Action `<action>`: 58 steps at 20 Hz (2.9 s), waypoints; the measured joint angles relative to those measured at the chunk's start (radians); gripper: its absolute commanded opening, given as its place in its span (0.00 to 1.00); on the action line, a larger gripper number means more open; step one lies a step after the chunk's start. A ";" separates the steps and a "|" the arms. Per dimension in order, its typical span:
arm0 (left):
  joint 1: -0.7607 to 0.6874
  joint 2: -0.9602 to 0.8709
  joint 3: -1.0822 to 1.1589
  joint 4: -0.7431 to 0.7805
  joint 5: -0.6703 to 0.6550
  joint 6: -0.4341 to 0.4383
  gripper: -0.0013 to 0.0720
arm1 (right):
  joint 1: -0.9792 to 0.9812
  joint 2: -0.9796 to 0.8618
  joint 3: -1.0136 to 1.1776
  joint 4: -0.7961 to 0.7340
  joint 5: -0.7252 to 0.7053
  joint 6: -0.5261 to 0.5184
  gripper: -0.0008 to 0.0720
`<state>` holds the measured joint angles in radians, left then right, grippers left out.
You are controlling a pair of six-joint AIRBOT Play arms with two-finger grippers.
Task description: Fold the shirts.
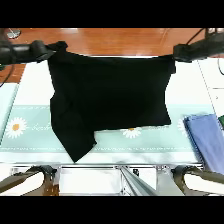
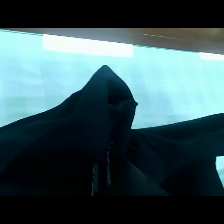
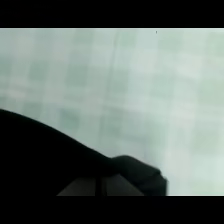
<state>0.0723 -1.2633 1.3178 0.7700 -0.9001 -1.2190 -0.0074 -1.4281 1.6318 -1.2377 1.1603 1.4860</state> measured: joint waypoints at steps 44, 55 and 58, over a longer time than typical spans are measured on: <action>0.400 0.135 -0.945 -0.109 -0.105 0.177 0.06 | -0.375 0.301 -0.945 0.488 0.003 -0.274 0.86; 0.366 0.129 -0.858 -0.149 -0.172 0.188 0.06 | -0.439 0.206 -0.948 0.269 -0.027 -0.134 0.86; 0.365 0.129 -0.856 -0.150 -0.178 0.189 0.06 | -0.377 0.140 -0.946 0.303 -0.047 -0.124 0.86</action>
<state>0.4377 -1.1339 0.4618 0.6205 -1.0782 -1.0302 -0.3840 -1.2877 0.6861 -0.9348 1.1133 1.3624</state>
